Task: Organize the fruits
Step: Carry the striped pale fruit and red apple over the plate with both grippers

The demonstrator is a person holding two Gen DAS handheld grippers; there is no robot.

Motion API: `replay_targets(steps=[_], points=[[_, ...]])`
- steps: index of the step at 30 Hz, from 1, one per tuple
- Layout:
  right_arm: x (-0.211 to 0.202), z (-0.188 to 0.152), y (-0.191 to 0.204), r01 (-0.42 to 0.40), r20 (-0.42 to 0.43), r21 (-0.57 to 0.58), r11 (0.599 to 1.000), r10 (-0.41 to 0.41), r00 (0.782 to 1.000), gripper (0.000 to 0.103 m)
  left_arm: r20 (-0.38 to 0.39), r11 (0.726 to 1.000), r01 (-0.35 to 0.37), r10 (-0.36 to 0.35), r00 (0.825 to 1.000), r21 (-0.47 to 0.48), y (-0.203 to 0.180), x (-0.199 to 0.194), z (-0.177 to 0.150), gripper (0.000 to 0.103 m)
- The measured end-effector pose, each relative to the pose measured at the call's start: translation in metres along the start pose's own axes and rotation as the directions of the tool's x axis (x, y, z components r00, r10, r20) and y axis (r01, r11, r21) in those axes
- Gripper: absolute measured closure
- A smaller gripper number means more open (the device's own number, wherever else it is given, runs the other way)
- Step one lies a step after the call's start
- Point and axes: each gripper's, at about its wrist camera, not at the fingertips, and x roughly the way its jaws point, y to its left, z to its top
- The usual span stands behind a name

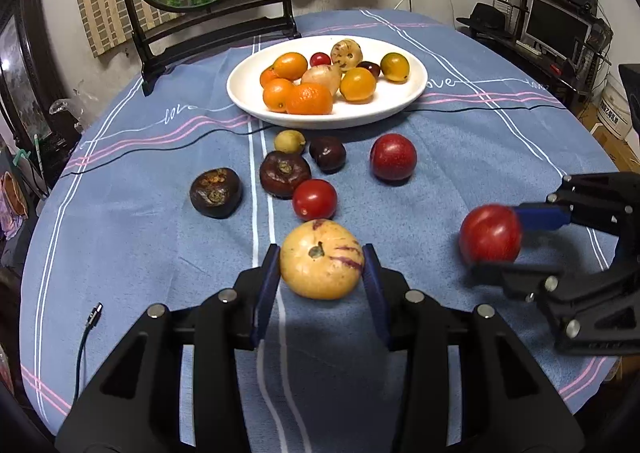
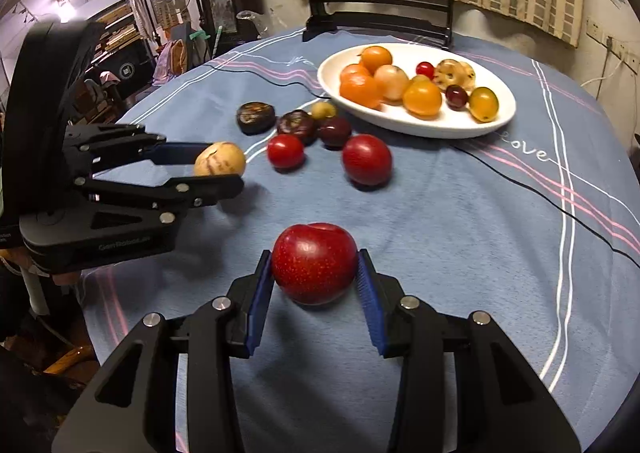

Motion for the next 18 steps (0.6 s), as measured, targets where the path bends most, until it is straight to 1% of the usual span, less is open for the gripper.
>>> replay_targets(steps=[8, 12, 18], points=[[0.004, 0.009, 0.006, -0.003, 0.004, -0.004, 1.000, 0.003, 1.000, 0.061, 0.023, 1.000, -0.010, 0.009, 1.000, 0.020, 0.005, -0.002, 0.006, 0.062], [0.004, 0.018, 0.001, 0.004, 0.015, 0.002, 1.000, -0.004, 1.000, 0.061, 0.041, 0.999, -0.027, 0.026, 0.999, 0.038, 0.006, 0.000, 0.014, 0.062], [0.001, 0.030, -0.010, 0.012, 0.038, 0.015, 1.000, -0.013, 0.999, 0.061, 0.062, 0.998, -0.035, 0.032, 0.998, 0.057, 0.011, 0.002, 0.027, 0.062]])
